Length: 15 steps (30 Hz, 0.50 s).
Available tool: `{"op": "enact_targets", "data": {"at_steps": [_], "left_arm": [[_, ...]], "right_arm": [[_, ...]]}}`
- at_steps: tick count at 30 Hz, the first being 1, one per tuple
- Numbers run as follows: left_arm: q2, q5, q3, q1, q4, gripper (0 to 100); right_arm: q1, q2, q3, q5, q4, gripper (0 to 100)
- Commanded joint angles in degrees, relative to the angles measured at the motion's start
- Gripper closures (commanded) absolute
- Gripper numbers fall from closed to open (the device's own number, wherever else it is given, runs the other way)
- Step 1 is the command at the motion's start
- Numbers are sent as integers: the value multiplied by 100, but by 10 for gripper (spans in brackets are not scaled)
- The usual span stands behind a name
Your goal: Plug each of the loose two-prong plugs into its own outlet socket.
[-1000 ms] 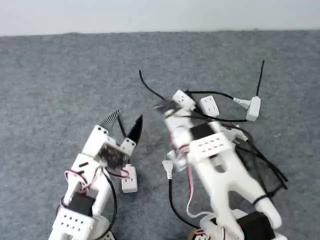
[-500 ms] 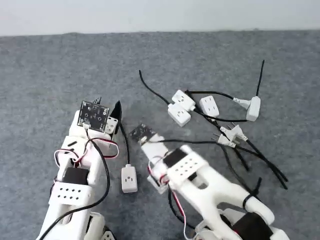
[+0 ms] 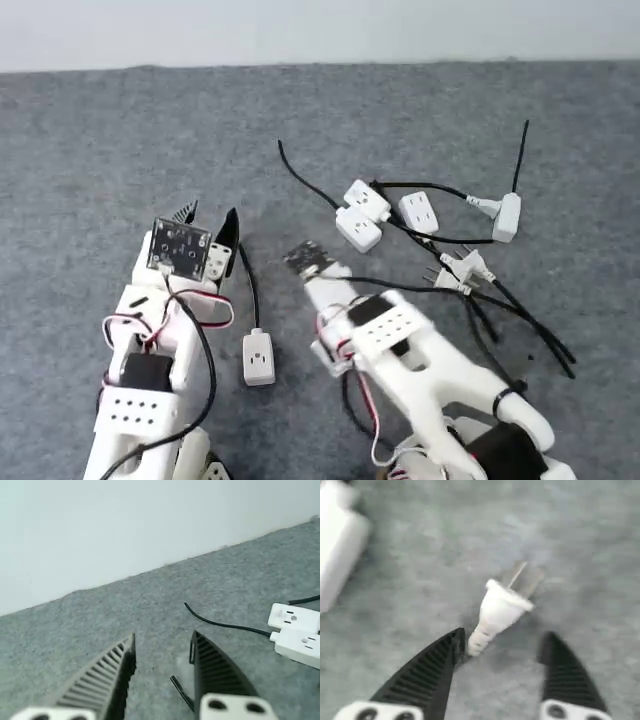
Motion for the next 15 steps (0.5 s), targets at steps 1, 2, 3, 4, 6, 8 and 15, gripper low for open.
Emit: {"op": "enact_targets", "data": {"at_steps": [1,2,3,4,6,8,15], "left_arm": [[-457,62,4,-9,264,830],[-563,62,13,-9,396,830],[-677,62,13,-9,510,830],[-782,62,22,-9,624,830],[-993,62,22,-9,862,830],[-1169,62,75,-9,1055,830],[-1600,9,848,44,624,830]], "right_arm": [[593,163,114,255,-356,964],[549,198,123,255,-338,965],[444,259,114,264,-347,992],[286,312,114,264,-347,991],[119,338,114,378,-347,992],[198,338,105,580,-338,989],[400,338,9,1064,-330,990]]}}
